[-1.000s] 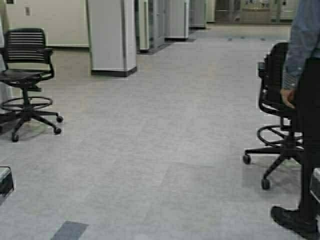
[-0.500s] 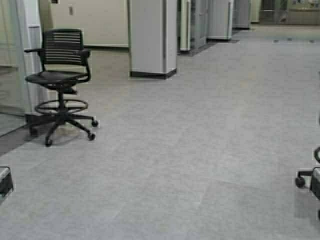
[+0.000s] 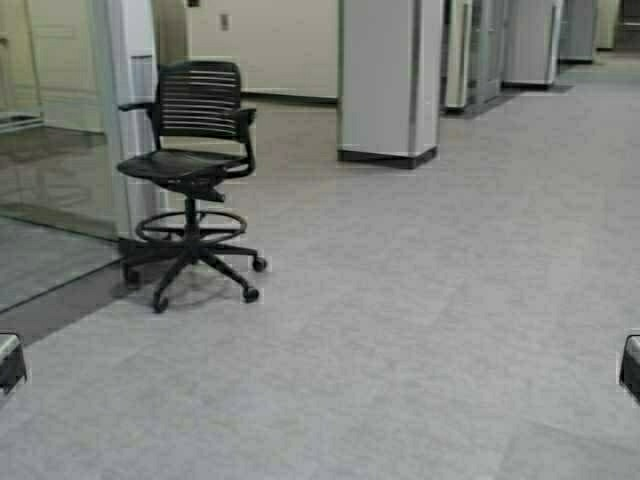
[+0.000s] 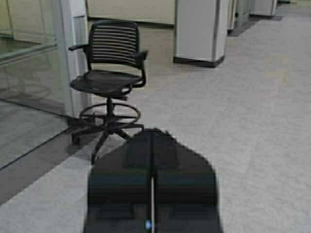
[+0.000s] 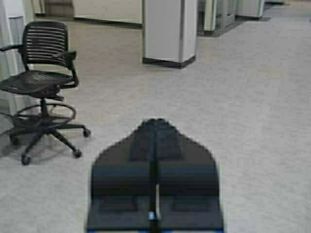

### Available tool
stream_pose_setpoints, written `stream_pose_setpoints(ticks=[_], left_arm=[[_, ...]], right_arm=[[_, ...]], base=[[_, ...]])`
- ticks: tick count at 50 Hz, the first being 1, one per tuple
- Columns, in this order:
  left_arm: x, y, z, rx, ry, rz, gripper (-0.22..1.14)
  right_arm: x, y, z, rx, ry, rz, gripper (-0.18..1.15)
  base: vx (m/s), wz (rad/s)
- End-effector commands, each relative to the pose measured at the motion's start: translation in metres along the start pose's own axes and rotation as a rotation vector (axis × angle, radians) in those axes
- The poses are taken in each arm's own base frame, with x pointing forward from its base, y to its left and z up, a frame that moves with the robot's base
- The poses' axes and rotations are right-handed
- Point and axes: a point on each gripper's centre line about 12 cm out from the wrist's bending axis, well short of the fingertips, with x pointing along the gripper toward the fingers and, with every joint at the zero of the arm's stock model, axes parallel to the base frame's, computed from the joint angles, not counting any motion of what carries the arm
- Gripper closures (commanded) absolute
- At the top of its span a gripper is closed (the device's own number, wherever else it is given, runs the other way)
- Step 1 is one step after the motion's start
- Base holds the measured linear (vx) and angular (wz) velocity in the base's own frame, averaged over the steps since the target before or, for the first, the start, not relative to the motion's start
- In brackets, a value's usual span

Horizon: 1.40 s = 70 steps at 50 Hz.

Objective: Navigate to elevator, push the call button, then enter the elevator

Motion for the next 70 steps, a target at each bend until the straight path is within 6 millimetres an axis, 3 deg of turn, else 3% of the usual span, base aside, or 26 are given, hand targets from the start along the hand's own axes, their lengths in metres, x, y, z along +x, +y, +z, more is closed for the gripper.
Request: stream_pose_setpoints(ticks=[1,12,70], left_arm=[[0.003,0.0,0.003,-0.013,-0.009,-0.003,0.89],[0.002,-0.001,0.005,-0.071,-0.018,-0.005,0.89],[-0.003,-0.002,0.0,-0.048,-0.011,-0.016,0.89]], right_arm=[[0.001,0.0,0.001,0.017,-0.008,0.0,0.92],[0.001,0.0,0.005,0.053,-0.017,0.0,0.92],[0.001,0.0,-0.001,0.063,0.005,0.0,0.92]], base=[[0.66,0.18],[0.64,0.04],[0.7,-0.2]])
